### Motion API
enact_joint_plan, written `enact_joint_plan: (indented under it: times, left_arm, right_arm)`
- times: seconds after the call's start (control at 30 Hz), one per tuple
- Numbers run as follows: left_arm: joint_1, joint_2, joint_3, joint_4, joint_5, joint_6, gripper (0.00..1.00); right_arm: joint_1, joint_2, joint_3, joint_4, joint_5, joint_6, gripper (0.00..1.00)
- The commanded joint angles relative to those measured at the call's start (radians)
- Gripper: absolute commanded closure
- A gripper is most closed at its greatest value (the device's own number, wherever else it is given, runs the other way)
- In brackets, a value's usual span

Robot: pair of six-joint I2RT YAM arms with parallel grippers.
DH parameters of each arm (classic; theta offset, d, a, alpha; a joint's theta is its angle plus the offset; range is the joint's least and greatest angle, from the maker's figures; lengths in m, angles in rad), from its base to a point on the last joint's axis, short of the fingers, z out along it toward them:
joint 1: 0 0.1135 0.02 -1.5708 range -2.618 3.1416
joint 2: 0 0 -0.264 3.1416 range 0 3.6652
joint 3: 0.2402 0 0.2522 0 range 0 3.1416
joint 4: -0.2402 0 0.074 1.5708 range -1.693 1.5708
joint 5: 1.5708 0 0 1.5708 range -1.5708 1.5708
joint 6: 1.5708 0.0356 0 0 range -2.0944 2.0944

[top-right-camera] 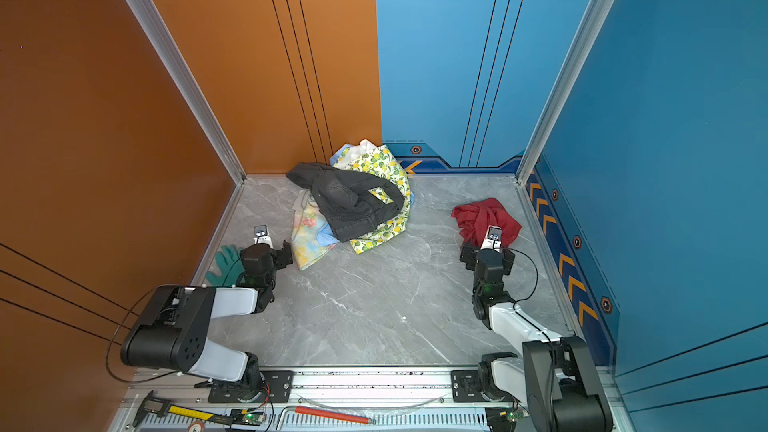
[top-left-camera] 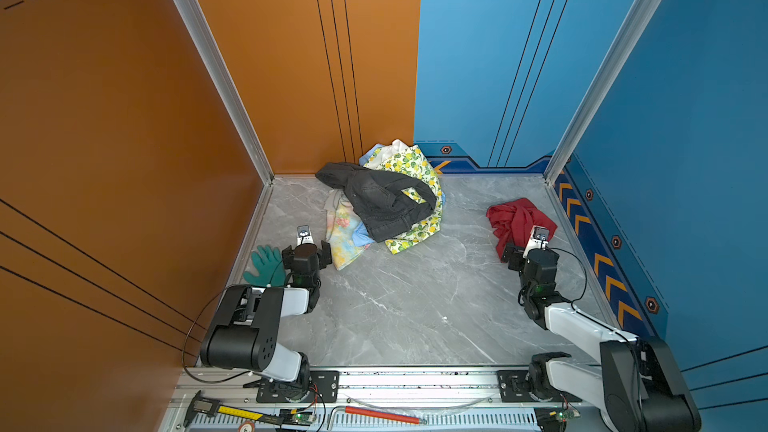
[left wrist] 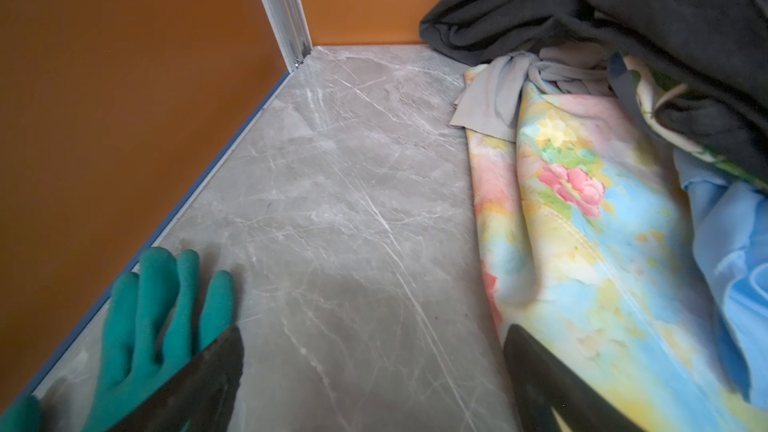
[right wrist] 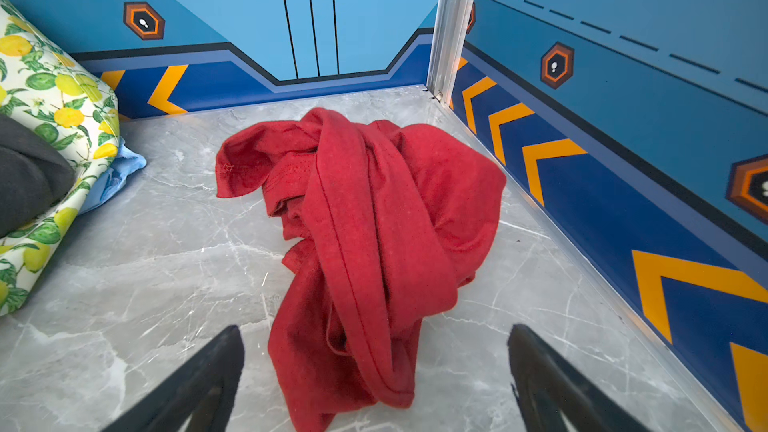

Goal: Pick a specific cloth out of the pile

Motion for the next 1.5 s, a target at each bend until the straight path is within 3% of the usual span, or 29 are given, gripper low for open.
enact_joint_plan:
  times: [0.0, 0.3, 0.4, 0.47, 0.83, 1.47]
  left_arm:
    - [0.001, 0.032, -0.007, 0.126, 0.086, 0.035, 0.02]
    - [0.056, 0.039, 0.009, 0.102, 0.189, 0.011, 0.02]
    - [0.055, 0.041, 0.015, 0.095, 0.187, 0.014, 0.02]
    - [0.056, 0.041, 0.016, 0.093, 0.188, 0.014, 0.02]
    - [0.018, 0.041, 0.019, 0.086, 0.108, 0.029, 0.02]
    - [0.019, 0.038, 0.016, 0.088, 0.108, 0.028, 0.02]
  right_arm:
    - [-0.004, 0.075, -0.017, 0.180, 0.009, -0.045, 0.00]
    - [-0.020, 0.355, -0.010, 0.446, -0.082, -0.057, 0.00]
    - [-0.035, 0.328, 0.072, 0.235, -0.129, -0.047, 0.00]
    - [-0.079, 0.340, 0.069, 0.264, -0.216, -0.025, 0.00]
    - [-0.050, 0.338, 0.068, 0.264, -0.171, -0.046, 0.00]
    - [-0.052, 0.338, 0.069, 0.264, -0.189, -0.050, 0.00]
